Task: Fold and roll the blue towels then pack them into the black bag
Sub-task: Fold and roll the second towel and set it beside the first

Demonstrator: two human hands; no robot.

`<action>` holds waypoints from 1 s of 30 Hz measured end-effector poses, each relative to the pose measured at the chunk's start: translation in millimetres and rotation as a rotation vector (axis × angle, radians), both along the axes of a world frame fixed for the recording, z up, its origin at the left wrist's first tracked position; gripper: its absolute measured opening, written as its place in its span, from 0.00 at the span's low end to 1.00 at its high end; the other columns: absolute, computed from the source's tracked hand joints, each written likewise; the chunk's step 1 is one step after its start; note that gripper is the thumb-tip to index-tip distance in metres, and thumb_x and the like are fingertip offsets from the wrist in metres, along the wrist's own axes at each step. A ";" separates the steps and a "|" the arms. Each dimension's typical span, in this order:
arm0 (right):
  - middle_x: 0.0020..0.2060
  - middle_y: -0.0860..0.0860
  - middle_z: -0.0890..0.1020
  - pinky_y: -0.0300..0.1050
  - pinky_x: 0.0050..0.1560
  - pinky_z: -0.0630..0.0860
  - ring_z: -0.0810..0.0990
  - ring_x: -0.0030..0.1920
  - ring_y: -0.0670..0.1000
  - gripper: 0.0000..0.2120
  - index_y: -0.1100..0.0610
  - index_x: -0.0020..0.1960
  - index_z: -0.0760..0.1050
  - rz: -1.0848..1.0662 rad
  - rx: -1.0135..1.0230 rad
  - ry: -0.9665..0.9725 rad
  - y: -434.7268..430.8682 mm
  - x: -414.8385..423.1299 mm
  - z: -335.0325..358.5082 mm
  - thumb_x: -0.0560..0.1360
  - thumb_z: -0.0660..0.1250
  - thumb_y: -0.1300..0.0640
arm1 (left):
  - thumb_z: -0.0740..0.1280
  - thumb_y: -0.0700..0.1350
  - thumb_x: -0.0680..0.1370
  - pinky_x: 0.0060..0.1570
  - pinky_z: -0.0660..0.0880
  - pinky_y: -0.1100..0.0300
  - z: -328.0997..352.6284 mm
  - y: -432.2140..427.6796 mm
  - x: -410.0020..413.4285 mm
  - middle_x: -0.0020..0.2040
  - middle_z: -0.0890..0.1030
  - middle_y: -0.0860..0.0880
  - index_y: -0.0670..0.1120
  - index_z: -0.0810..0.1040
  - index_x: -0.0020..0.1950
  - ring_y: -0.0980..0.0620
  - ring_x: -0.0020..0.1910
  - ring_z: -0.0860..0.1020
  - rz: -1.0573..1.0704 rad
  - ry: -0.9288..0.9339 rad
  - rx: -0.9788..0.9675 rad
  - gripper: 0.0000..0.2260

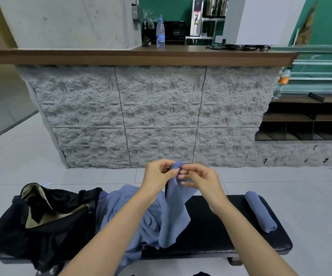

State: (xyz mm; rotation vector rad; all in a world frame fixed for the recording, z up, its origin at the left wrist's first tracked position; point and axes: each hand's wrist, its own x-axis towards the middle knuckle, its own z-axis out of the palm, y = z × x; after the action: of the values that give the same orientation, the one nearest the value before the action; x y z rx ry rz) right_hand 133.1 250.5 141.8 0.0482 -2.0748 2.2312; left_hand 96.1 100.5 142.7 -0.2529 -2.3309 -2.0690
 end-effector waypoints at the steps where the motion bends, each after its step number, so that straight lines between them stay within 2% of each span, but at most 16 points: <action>1: 0.46 0.57 0.83 0.37 0.44 0.79 0.83 0.48 0.52 0.10 0.61 0.50 0.79 -0.044 0.048 0.028 8.0 0.2 -3.1 0.77 0.60 0.70 | 0.68 0.31 0.74 0.47 0.75 0.64 0.2 0.7 0.3 0.42 0.83 0.49 0.44 0.81 0.46 0.60 0.40 0.80 -0.003 0.013 0.013 0.09; 3: 0.51 0.47 0.79 0.31 0.46 0.74 0.78 0.52 0.44 0.11 0.51 0.49 0.79 -0.133 0.337 0.130 27.6 -3.0 -11.6 0.75 0.65 0.66 | 0.65 0.30 0.75 0.46 0.74 0.68 1.6 0.8 0.6 0.42 0.83 0.51 0.45 0.81 0.46 0.63 0.40 0.79 -0.021 0.026 0.038 0.11; 5: 0.57 0.39 0.73 0.28 0.53 0.66 0.68 0.59 0.41 0.12 0.42 0.49 0.76 -0.084 0.669 0.217 45.8 -7.1 -20.1 0.73 0.70 0.59 | 0.63 0.31 0.77 0.48 0.74 0.69 2.3 -0.3 -0.9 0.44 0.83 0.52 0.47 0.81 0.46 0.63 0.43 0.80 -0.054 0.029 0.053 0.12; 7: 0.60 0.35 0.68 0.30 0.58 0.59 0.61 0.62 0.40 0.10 0.39 0.47 0.74 0.037 0.858 0.212 60.5 -12.9 -29.6 0.71 0.72 0.49 | 0.63 0.31 0.77 0.48 0.74 0.70 3.8 -1.0 -3.1 0.45 0.83 0.53 0.48 0.81 0.47 0.62 0.45 0.80 -0.073 0.022 0.063 0.13; 8: 0.60 0.33 0.67 0.34 0.60 0.59 0.59 0.63 0.39 0.09 0.38 0.45 0.73 0.075 0.935 0.205 65.6 -15.2 -32.4 0.69 0.71 0.43 | 0.63 0.31 0.77 0.48 0.74 0.71 5.3 -1.1 -4.0 0.45 0.83 0.53 0.48 0.80 0.47 0.63 0.44 0.79 -0.069 0.019 0.077 0.12; 10: 0.61 0.32 0.66 0.42 0.61 0.61 0.59 0.64 0.40 0.14 0.40 0.46 0.74 0.105 1.155 0.193 74.7 -16.1 -35.9 0.67 0.64 0.32 | 0.63 0.32 0.78 0.47 0.73 0.71 7.6 -4.2 -7.4 0.45 0.83 0.53 0.47 0.80 0.48 0.62 0.45 0.79 -0.046 0.018 0.091 0.11; 13: 0.59 0.33 0.69 0.39 0.56 0.58 0.63 0.64 0.41 0.38 0.46 0.52 0.77 0.133 1.388 0.201 87.1 -15.3 -34.1 0.65 0.43 0.21 | 0.63 0.34 0.78 0.46 0.74 0.70 6.9 -14.3 -16.8 0.45 0.83 0.53 0.47 0.81 0.46 0.59 0.46 0.79 0.030 -0.011 0.070 0.10; 14: 0.56 0.34 0.72 0.39 0.54 0.58 0.65 0.62 0.41 0.37 0.47 0.51 0.76 0.129 1.405 0.204 90.2 -16.4 -28.2 0.66 0.42 0.22 | 0.63 0.33 0.78 0.44 0.73 0.71 6.5 -16.1 -19.0 0.43 0.83 0.53 0.48 0.80 0.45 0.57 0.46 0.79 0.062 -0.021 0.051 0.11; 16: 0.49 0.39 0.77 0.41 0.54 0.62 0.71 0.58 0.44 0.22 0.49 0.47 0.76 0.084 1.416 0.237 93.8 -20.7 -7.8 0.75 0.54 0.34 | 0.63 0.31 0.77 0.42 0.74 0.72 7.6 -16.1 -21.5 0.41 0.82 0.54 0.48 0.79 0.42 0.56 0.44 0.78 0.111 -0.017 0.037 0.13; 18: 0.42 0.41 0.77 0.46 0.53 0.67 0.75 0.50 0.48 0.10 0.50 0.43 0.77 -0.040 1.344 0.371 94.2 -25.1 13.1 0.77 0.63 0.46 | 0.63 0.31 0.77 0.41 0.75 0.72 13.0 -12.9 -24.5 0.40 0.81 0.54 0.48 0.79 0.42 0.58 0.40 0.79 0.144 0.027 0.070 0.13; 20: 0.40 0.43 0.79 0.46 0.47 0.70 0.75 0.45 0.49 0.08 0.52 0.41 0.78 -0.164 1.289 0.456 98.2 -27.7 25.3 0.76 0.66 0.50 | 0.64 0.31 0.76 0.40 0.75 0.69 16.8 -7.5 -28.1 0.39 0.81 0.54 0.46 0.80 0.43 0.61 0.37 0.79 0.152 0.080 0.045 0.11; 21: 0.41 0.44 0.80 0.46 0.44 0.70 0.75 0.44 0.50 0.09 0.52 0.43 0.79 -0.119 1.363 0.389 102.4 -28.4 26.9 0.77 0.65 0.48 | 0.65 0.31 0.76 0.39 0.74 0.69 14.4 -4.0 -31.2 0.38 0.81 0.54 0.44 0.80 0.44 0.60 0.37 0.79 0.143 0.068 -0.013 0.09; 23: 0.43 0.46 0.81 0.45 0.40 0.70 0.76 0.46 0.50 0.12 0.50 0.48 0.80 0.047 1.542 0.133 114.3 -25.1 21.0 0.78 0.61 0.45 | 0.66 0.30 0.75 0.38 0.74 0.67 3.7 4.4 -30.7 0.36 0.79 0.52 0.39 0.81 0.46 0.57 0.36 0.77 0.119 0.018 -0.121 0.07; 26: 0.47 0.44 0.82 0.45 0.47 0.73 0.73 0.50 0.47 0.11 0.50 0.51 0.81 -0.044 1.417 0.161 137.0 -21.1 22.8 0.78 0.62 0.47 | 0.66 0.29 0.74 0.40 0.72 0.69 -1.2 18.6 -31.2 0.37 0.79 0.51 0.40 0.81 0.47 0.58 0.36 0.76 0.071 0.076 -0.205 0.08; 28: 0.46 0.45 0.81 0.47 0.50 0.73 0.71 0.49 0.46 0.09 0.52 0.49 0.81 -0.051 1.347 0.158 147.7 -15.4 26.3 0.77 0.65 0.49 | 0.67 0.31 0.74 0.41 0.72 0.69 2.1 25.0 -31.2 0.34 0.77 0.52 0.42 0.79 0.47 0.63 0.33 0.75 0.019 0.119 -0.243 0.08; 30: 0.44 0.46 0.82 0.47 0.48 0.74 0.74 0.45 0.47 0.06 0.52 0.46 0.81 -0.026 1.245 0.125 156.2 -7.8 28.2 0.75 0.68 0.52 | 0.67 0.32 0.74 0.43 0.72 0.65 6.7 30.4 -28.2 0.33 0.75 0.50 0.42 0.79 0.50 0.60 0.33 0.73 -0.035 0.126 -0.283 0.08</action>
State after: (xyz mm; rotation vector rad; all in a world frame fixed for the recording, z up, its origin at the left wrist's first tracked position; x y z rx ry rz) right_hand 125.3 406.8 170.0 0.2242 -2.9200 0.5839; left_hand 67.9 130.9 149.3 -0.4180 -2.5496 -1.6754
